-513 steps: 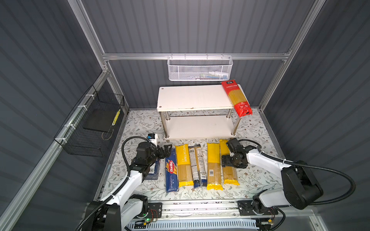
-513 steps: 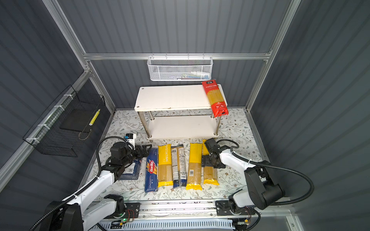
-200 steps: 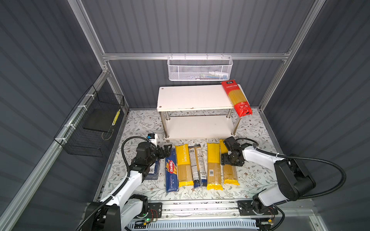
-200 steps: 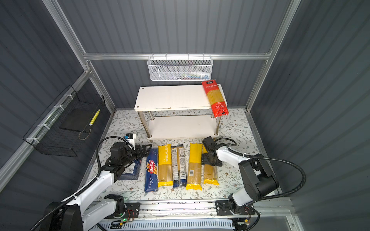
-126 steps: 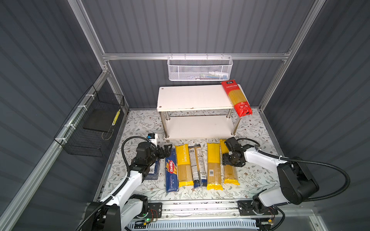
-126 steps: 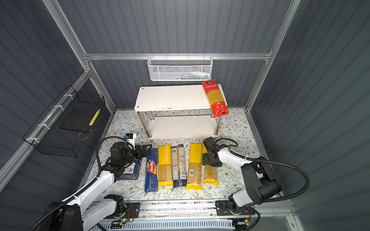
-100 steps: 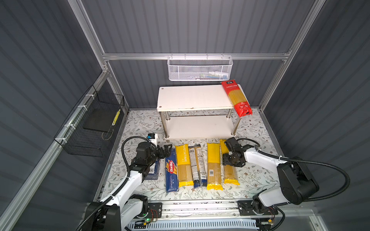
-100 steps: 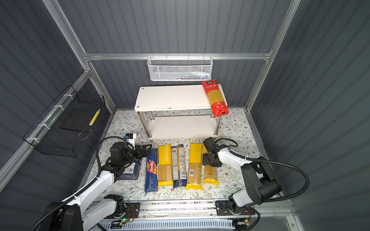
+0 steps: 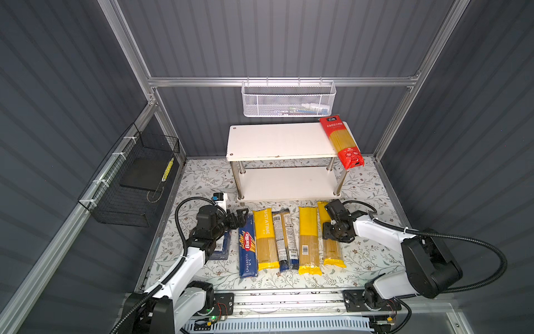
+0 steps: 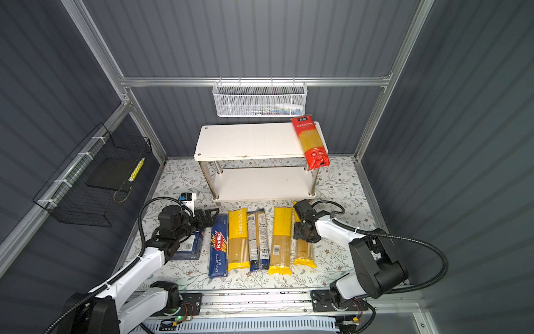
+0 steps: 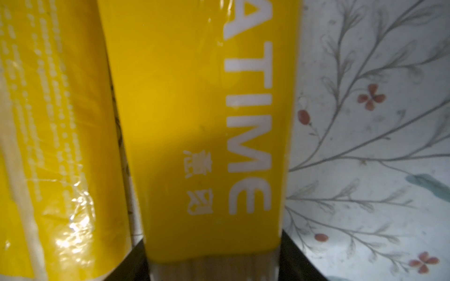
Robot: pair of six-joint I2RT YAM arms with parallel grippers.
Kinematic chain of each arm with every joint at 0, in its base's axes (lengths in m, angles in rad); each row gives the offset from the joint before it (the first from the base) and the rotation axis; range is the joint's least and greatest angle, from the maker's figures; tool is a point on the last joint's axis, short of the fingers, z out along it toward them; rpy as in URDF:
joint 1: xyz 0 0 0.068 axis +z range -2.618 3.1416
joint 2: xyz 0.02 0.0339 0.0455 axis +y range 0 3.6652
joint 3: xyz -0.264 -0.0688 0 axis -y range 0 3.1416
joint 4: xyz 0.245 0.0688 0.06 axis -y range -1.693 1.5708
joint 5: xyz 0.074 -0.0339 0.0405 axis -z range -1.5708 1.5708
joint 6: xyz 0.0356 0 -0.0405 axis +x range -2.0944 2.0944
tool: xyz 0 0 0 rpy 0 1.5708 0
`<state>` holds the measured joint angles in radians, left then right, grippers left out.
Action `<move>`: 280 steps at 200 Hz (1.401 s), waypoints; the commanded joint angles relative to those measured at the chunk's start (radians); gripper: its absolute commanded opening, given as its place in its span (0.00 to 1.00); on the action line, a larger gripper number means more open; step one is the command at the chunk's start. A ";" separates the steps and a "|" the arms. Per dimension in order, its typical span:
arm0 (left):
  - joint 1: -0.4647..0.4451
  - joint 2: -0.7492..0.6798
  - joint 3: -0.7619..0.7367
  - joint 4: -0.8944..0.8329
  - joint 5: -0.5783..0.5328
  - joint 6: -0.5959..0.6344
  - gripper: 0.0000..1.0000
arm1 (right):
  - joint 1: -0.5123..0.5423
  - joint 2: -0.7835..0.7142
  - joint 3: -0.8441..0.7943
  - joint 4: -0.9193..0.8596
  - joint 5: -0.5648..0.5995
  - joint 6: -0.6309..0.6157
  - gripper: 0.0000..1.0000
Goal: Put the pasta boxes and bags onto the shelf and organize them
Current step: 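Close the right gripper on the yellow PASTATIME bag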
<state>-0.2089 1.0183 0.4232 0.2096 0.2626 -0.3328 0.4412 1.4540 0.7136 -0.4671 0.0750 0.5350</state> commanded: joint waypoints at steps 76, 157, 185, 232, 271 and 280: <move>-0.006 -0.006 -0.007 -0.009 -0.004 0.019 0.99 | 0.008 -0.019 -0.037 -0.015 -0.004 0.029 0.50; -0.006 -0.004 -0.008 -0.019 -0.047 0.018 0.99 | 0.008 -0.053 -0.059 0.026 -0.036 0.029 0.41; -0.006 0.002 -0.009 -0.016 -0.057 0.017 0.99 | 0.008 -0.078 -0.071 0.038 -0.033 0.028 0.39; -0.006 -0.004 -0.005 -0.026 -0.062 0.012 0.99 | 0.007 -0.141 -0.083 0.048 -0.050 0.017 0.35; -0.006 -0.002 -0.009 -0.018 -0.066 0.010 0.99 | 0.008 -0.209 -0.104 0.072 -0.084 0.035 0.33; -0.006 0.002 -0.006 -0.019 -0.061 0.009 0.99 | 0.008 -0.227 -0.110 0.072 -0.091 0.038 0.32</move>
<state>-0.2092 1.0191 0.4232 0.2028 0.2024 -0.3332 0.4419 1.2835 0.6083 -0.4187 0.0143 0.5575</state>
